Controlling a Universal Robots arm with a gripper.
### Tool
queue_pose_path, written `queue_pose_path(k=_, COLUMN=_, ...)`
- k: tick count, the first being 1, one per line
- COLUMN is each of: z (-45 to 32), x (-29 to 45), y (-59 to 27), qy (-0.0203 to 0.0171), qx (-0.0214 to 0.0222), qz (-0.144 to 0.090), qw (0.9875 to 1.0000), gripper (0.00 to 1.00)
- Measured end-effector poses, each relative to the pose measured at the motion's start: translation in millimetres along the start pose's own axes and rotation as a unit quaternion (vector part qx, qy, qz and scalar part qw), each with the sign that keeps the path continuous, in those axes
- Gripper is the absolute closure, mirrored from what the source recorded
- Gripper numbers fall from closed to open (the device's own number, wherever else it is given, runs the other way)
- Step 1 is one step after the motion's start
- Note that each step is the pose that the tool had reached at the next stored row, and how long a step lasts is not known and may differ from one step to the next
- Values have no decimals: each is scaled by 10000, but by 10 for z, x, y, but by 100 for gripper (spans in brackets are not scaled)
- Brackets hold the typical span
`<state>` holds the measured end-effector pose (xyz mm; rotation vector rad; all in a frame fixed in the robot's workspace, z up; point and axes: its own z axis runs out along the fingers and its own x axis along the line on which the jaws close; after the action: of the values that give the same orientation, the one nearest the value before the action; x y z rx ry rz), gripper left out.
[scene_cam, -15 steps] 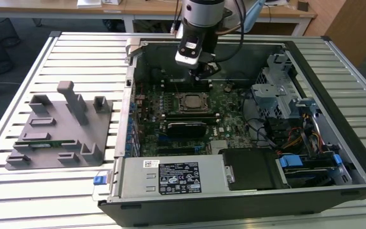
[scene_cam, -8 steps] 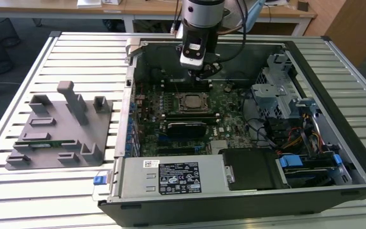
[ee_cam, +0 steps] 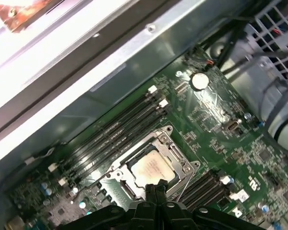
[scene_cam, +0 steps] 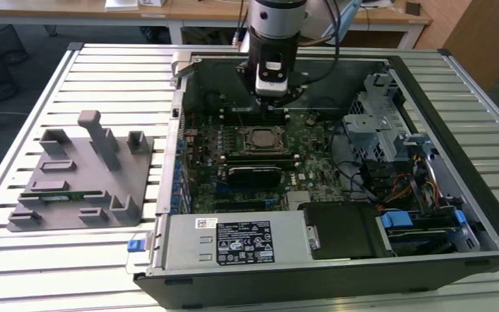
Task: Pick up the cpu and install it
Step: 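Install the first cpu locking lever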
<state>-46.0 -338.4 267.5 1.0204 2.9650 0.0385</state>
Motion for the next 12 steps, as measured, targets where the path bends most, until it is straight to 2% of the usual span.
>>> queue_pose_path(k=3, z=5, x=0, y=0, qy=7, qx=0, qz=-272, qw=9996, gripper=89)
queue_pose_path(k=6, z=10, x=0, y=0, qy=13, qx=1, qz=-541, qw=9985, gripper=89)
queue_pose_path(k=9, z=15, x=0, y=0, qy=20, qx=2, qz=-817, qw=9967, gripper=89)
queue_pose_path(k=12, z=20, x=0, y=-1, qy=27, qx=3, qz=-1085, qw=9941, gripper=89)
